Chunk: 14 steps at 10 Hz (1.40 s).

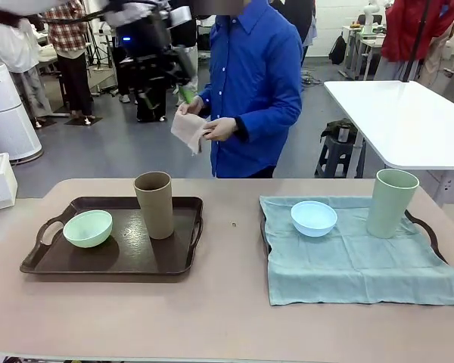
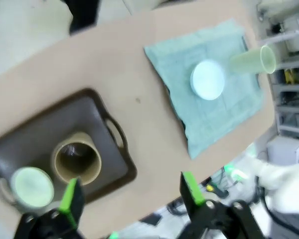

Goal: Set up a tray with a mat and arrange the tableware.
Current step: Pick up the Picnic Bowl and Reusable plastic cup from the Handle tray in front of the human's position and hold them in the air.

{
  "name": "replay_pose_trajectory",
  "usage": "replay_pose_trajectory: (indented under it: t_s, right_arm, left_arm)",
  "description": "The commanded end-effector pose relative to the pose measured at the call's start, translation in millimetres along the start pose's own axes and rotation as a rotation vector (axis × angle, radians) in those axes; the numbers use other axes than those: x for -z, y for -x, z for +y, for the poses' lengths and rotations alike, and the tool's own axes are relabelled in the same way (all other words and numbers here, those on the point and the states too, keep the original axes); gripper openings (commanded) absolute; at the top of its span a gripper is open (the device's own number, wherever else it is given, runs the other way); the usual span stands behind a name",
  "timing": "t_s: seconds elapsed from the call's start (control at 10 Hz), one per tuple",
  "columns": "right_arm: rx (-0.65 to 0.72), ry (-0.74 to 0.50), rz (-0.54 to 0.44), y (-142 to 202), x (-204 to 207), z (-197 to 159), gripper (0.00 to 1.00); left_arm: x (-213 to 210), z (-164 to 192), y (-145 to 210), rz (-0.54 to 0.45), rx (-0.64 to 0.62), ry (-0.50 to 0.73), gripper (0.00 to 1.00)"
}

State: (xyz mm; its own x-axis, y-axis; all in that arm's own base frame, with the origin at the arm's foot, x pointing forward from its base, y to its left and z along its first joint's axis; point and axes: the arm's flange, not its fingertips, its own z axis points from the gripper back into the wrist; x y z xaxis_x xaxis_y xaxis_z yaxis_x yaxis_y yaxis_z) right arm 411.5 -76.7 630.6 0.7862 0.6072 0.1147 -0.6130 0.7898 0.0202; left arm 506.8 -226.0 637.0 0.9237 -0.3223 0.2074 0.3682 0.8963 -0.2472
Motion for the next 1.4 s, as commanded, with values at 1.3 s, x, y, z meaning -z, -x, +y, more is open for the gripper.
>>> replay_pose_trajectory:
  t_s: [1.3]
  right_arm:
    - [0.721, -1.069, -0.435, 179.0, 54.7, -93.1, 1.0]
  left_arm:
    - [7.1, 266.6, 262.9, -0.453, -0.547, 0.829, 1.0]
